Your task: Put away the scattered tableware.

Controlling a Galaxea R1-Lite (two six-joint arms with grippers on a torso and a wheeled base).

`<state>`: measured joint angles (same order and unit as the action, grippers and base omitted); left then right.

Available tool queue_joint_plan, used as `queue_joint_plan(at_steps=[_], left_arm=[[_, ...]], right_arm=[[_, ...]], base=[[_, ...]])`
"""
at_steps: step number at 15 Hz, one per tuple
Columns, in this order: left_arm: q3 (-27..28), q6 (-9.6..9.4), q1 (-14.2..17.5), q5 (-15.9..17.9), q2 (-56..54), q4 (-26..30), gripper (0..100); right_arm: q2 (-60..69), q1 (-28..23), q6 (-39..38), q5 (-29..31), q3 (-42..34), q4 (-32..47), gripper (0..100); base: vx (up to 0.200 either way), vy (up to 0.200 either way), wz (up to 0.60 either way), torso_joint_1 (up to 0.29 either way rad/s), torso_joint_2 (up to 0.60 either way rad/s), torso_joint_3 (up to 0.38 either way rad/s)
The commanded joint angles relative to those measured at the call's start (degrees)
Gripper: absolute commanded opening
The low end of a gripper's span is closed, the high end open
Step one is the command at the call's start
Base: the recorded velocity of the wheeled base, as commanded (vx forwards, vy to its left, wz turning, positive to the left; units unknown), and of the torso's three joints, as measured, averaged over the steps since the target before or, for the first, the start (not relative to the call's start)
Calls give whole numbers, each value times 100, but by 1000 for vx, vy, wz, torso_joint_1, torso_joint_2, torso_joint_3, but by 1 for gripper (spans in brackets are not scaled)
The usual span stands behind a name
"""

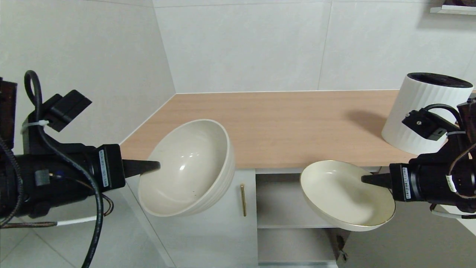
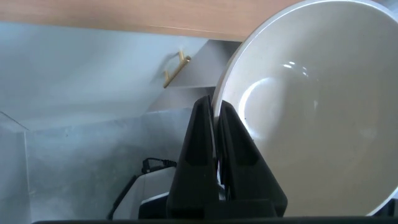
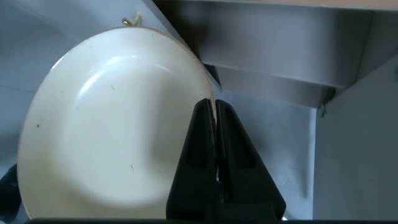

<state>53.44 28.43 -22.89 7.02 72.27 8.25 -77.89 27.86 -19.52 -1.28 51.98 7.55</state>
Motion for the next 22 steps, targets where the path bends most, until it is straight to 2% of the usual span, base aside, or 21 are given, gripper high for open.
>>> queue_joint_plan(at_steps=[1,11,22], left_arm=[[8,-4,4,1,77,1,0],[-9,-4,-5,-8,174,10,0],[-1,-4,4,1,218,1,0]], right_arm=[[-42,-8,-8,5,-13,-51,0],[-464,-166,1,23,-39,-60,0],[-684,-237,1,23,-74,-175,0]], base=[[0,0,0,0,0,0],[0,0,0,-7,19,10],[0,0,0,-157,440,275]])
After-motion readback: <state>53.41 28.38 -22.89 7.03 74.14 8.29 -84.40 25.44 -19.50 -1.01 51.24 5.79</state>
